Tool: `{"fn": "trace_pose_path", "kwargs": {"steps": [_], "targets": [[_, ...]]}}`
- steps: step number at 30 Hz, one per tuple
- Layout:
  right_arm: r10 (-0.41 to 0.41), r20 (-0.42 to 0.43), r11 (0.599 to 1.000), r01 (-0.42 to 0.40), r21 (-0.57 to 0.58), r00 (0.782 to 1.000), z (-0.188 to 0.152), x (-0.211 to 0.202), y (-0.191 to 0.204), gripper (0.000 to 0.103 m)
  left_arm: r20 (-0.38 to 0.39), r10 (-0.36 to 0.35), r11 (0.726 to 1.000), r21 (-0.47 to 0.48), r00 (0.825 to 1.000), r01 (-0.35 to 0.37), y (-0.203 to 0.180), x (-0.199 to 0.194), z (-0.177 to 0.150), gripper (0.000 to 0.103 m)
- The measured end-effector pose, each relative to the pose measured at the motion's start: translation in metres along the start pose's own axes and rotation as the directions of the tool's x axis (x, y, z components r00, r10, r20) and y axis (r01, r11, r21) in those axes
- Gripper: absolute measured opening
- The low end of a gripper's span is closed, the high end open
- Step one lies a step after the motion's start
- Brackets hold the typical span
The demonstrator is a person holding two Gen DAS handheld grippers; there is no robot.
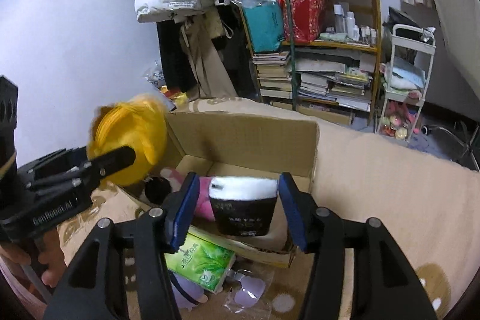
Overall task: Organize soft objects
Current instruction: 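Open both tools to drop the yellow dog and black pack into the box, then lower the right tool onto the green tissue pack while the left tool lowers onto the lavender plush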
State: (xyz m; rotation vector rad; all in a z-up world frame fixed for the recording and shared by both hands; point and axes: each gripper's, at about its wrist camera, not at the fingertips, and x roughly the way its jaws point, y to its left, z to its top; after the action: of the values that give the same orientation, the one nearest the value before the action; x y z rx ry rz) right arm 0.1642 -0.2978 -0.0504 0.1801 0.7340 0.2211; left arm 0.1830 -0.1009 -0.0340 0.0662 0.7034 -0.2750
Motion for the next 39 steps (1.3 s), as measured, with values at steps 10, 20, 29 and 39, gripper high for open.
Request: {"fn": "trace_pose_path", "kwargs": {"steps": [10, 20, 29, 39], "targets": [[0.016, 0.01, 1.0, -0.016, 0.003, 1.0, 0.002, -0.012, 0.001, 0.094, -0.013, 0.03, 0.999, -0.04, 0.999, -0.03, 0.009, -0.014, -0.006, 0.093], [-0.004, 0.008, 1.0, 0.004, 0.028, 1.0, -0.006, -0.032, 0.004, 0.103, -0.046, 0.039, 0.998, -0.051, 0.998, -0.041, 0.016, -0.038, -0.025, 0.099], [-0.039, -0.028, 0.999, 0.04, 0.028, 0.999, -0.027, -0.041, 0.012, 0.103, -0.064, 0.051, 0.998, -0.041, 0.997, -0.054, 0.021, -0.052, -0.05, 0.099], [-0.014, -0.075, 0.998, 0.019, 0.059, 0.997, -0.051, -0.029, 0.017, 0.103, -0.141, 0.05, 0.995, -0.078, 0.989, -0.062, 0.033, -0.031, -0.071, 0.099]]}}
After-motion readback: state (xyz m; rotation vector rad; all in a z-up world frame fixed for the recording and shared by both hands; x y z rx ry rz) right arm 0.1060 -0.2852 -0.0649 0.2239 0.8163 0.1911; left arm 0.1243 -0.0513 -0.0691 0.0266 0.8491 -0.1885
